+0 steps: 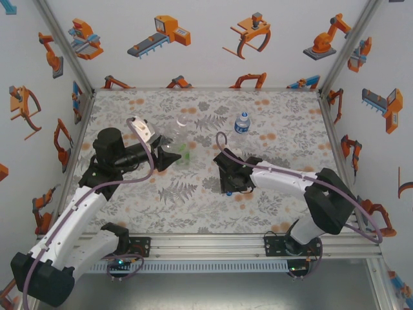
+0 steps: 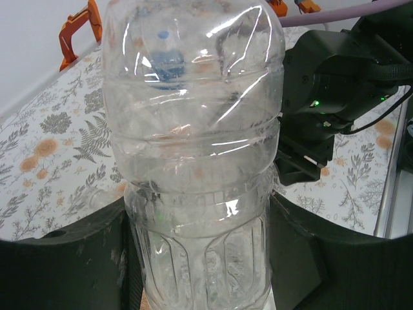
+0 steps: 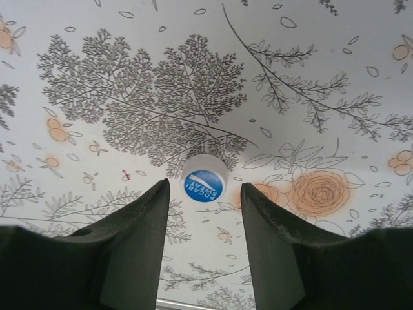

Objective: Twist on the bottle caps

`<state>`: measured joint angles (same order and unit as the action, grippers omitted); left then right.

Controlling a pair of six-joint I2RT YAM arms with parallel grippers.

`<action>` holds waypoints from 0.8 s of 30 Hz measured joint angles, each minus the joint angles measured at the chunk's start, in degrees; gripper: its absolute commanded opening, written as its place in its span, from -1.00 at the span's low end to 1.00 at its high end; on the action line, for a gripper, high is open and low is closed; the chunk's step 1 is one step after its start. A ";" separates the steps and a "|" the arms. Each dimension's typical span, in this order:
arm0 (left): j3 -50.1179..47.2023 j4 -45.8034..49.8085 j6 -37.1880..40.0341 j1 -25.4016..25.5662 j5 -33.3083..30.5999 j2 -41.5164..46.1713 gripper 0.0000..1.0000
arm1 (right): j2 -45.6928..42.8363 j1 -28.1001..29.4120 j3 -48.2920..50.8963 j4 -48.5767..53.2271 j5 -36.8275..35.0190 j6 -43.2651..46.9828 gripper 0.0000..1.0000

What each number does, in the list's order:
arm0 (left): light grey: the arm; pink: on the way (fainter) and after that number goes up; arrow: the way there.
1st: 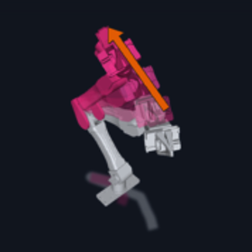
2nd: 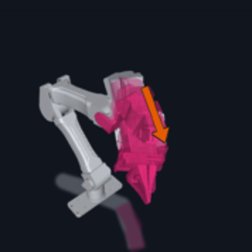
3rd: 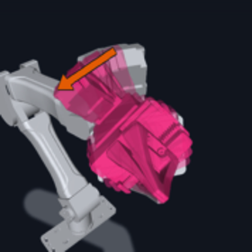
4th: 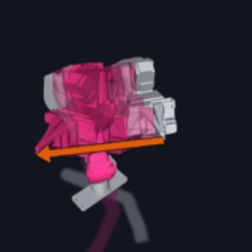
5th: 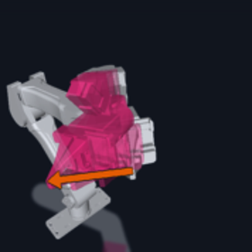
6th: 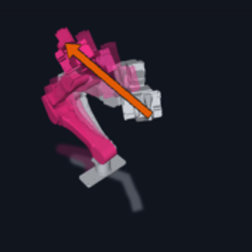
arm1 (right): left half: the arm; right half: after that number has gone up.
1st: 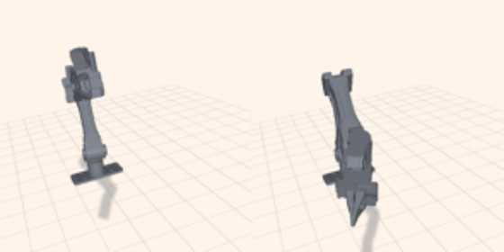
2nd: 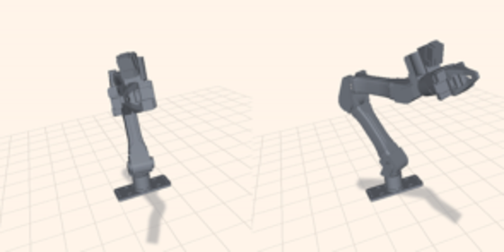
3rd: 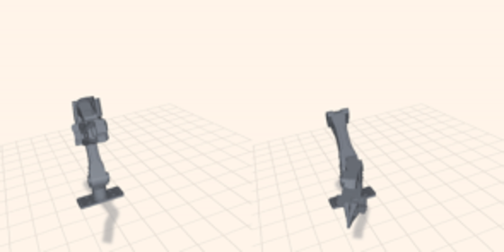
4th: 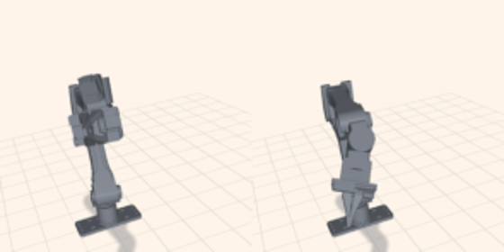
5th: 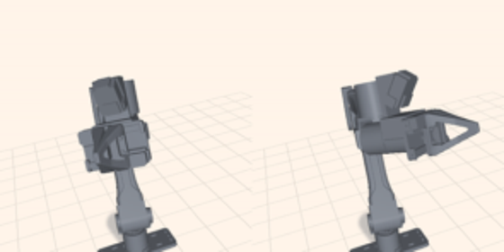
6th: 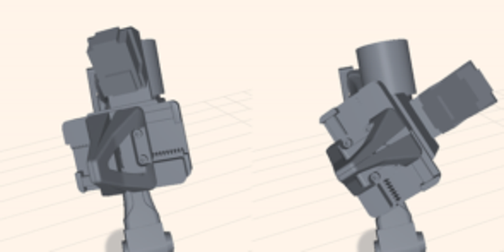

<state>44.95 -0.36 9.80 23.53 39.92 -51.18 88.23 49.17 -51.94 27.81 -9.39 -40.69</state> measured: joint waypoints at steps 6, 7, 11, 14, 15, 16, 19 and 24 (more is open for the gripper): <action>0.00 0.07 0.00 0.00 0.00 0.00 -1.00 | 0.96 0.00 0.00 -1.46 -0.26 0.94 -0.21; 0.02 0.09 0.00 0.00 0.00 0.00 -1.00 | 1.53 0.00 0.00 -1.68 -0.26 0.98 -0.21; 0.02 0.15 0.00 0.00 0.00 0.00 -1.00 | 4.09 0.00 -0.07 -1.66 0.17 1.07 -0.18; 0.02 0.17 0.00 0.00 0.00 0.00 -1.00 | 4.46 0.00 -0.07 -1.66 0.59 1.09 -0.18; 0.02 0.17 0.00 0.00 0.02 0.00 -1.00 | 4.46 0.00 -0.07 -1.68 0.74 1.07 -0.19; 0.04 0.17 0.00 0.00 0.00 0.00 -1.00 | 4.46 0.00 -0.09 -1.66 0.87 1.07 -0.19; 0.04 0.20 0.00 0.00 0.00 0.00 -1.00 | 4.50 0.00 -0.11 -1.46 1.11 1.05 -0.19; 0.04 0.22 0.00 0.00 0.00 -0.02 -1.00 | 4.50 0.00 -0.44 -0.37 1.25 0.68 -0.18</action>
<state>44.99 -0.14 9.80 23.53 39.92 -51.20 92.73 49.17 -52.38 27.44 -8.14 -40.01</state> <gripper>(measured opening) 0.584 0.406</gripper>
